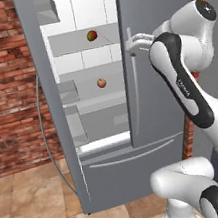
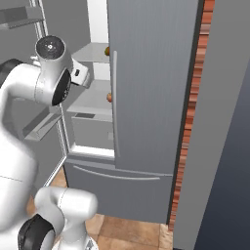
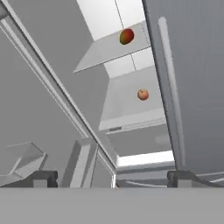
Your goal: Retrieve the mango and peach from the fridge and place them into the bowl on the dining table.
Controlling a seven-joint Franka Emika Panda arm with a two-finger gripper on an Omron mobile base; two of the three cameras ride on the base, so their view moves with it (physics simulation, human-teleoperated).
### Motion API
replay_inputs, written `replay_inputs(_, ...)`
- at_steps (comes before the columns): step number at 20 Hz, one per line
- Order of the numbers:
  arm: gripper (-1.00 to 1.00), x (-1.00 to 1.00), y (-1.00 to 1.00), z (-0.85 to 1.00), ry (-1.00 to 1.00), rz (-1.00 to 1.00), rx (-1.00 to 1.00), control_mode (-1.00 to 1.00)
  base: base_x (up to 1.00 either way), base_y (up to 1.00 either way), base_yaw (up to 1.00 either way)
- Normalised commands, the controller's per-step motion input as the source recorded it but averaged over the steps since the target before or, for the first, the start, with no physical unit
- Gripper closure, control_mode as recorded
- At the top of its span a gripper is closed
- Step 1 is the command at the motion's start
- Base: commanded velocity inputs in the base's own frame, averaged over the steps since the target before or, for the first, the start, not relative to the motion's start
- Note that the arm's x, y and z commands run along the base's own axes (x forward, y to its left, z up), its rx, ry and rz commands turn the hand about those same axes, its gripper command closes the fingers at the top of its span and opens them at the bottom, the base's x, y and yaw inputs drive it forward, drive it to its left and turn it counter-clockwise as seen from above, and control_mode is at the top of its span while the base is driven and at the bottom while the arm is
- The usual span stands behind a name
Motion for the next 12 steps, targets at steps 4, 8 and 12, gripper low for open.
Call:
replay_inputs(4,-1.00,0.00,-0.80,-0.28,-0.10,-0.01,-0.49,-1.00,0.00,0.00,0.00)
replay_inputs(8,-1.00,0.00,-0.75,-0.29,-0.05,-0.03,-0.38,-1.00,0.00,0.00,0.00)
replay_inputs(12,-1.00,0.06,-0.34,-0.31,-0.04,0.00,-0.16,-1.00,0.00,0.00,0.00)
